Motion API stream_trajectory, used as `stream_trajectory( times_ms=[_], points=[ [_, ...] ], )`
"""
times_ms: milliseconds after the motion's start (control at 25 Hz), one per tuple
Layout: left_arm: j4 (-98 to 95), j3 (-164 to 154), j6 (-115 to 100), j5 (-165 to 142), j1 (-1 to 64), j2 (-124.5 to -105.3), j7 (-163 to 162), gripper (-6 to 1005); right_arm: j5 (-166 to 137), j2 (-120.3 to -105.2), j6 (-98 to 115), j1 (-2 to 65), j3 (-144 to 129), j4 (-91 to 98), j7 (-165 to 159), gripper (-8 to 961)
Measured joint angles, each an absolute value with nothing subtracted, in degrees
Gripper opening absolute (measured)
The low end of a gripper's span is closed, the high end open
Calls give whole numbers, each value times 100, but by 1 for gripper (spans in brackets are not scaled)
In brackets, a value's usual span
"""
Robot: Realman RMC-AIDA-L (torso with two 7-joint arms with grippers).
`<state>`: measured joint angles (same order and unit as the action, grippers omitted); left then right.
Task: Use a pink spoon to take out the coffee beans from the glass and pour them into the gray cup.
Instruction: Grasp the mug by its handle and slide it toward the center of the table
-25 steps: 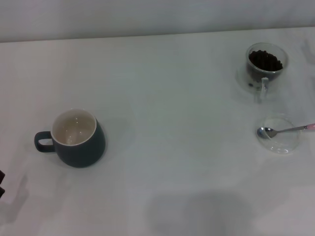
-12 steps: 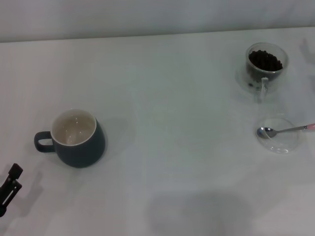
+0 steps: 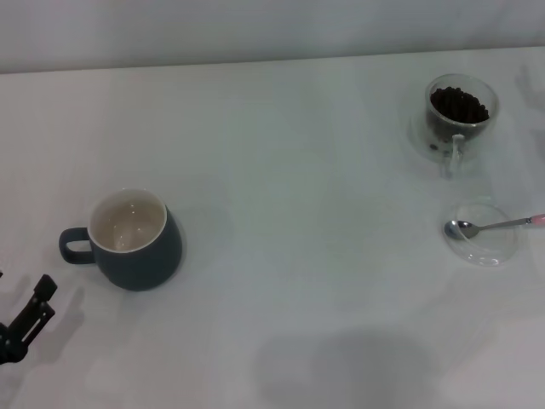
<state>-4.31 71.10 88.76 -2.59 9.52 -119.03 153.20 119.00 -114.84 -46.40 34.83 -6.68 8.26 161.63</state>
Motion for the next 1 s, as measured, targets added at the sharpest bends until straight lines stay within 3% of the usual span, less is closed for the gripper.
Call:
stream_trajectory(
  times_ms=[1000],
  points=[
    [-385, 7110, 8002, -229, 1527, -11881, 15271, 828, 11900, -11510, -4674, 3436, -700, 762, 16005, 864]
  ],
)
